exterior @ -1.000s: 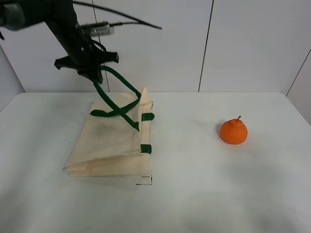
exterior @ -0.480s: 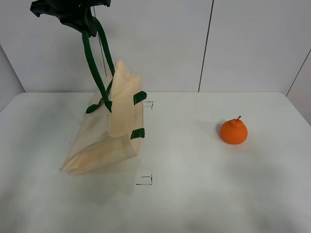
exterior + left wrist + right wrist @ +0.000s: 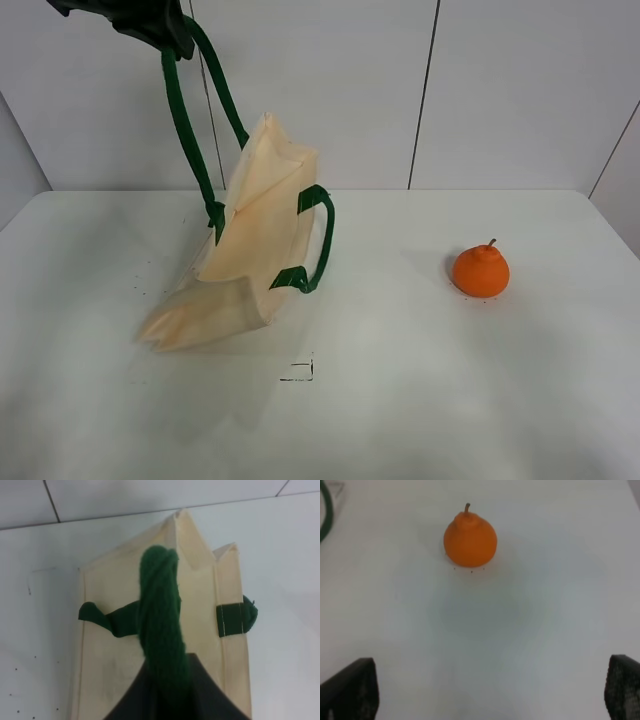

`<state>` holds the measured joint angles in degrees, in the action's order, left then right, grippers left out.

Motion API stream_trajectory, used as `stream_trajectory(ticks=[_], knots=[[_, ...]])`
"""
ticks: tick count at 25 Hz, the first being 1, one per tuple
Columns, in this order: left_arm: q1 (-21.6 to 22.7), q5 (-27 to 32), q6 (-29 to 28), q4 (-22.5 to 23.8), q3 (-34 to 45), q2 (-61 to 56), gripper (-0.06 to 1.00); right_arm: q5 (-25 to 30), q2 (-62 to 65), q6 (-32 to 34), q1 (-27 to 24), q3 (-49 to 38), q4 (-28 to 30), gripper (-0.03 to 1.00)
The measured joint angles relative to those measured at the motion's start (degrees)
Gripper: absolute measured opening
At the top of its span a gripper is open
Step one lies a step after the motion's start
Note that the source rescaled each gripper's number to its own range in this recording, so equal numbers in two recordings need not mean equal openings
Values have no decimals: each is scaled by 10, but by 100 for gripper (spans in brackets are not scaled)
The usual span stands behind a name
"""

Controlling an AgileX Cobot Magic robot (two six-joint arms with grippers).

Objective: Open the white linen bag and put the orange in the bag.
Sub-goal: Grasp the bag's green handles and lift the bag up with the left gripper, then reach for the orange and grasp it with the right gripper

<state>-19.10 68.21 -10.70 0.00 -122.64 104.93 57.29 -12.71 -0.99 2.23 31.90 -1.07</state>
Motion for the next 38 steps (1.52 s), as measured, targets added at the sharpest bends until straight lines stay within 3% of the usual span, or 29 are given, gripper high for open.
stream_trajectory(ticks=[11, 20, 24, 32, 33, 35, 37, 38], knots=[[0, 0, 0, 0, 0, -1, 0, -25, -586, -39, 0, 285, -7, 100], [0, 0, 0, 0, 0, -1, 0, 1, -943, -39, 0, 542, -19, 100], [0, 0, 0, 0, 0, -1, 0, 1, -1046, -39, 0, 584, -23, 100], [0, 0, 0, 0, 0, -1, 0, -55, -1142, -39, 1, 587, -38, 99], [0, 0, 0, 0, 0, -1, 0, -57, -1142, -39, 1, 587, -42, 93], [0, 0, 0, 0, 0, -1, 0, -61, -1142, -39, 3, 588, -50, 70], [0, 0, 0, 0, 0, -1, 0, -59, -1142, -41, 3, 588, -52, 24], [0, 0, 0, 0, 0, -1, 0, -56, -1140, -42, 3, 589, -52, 9]])
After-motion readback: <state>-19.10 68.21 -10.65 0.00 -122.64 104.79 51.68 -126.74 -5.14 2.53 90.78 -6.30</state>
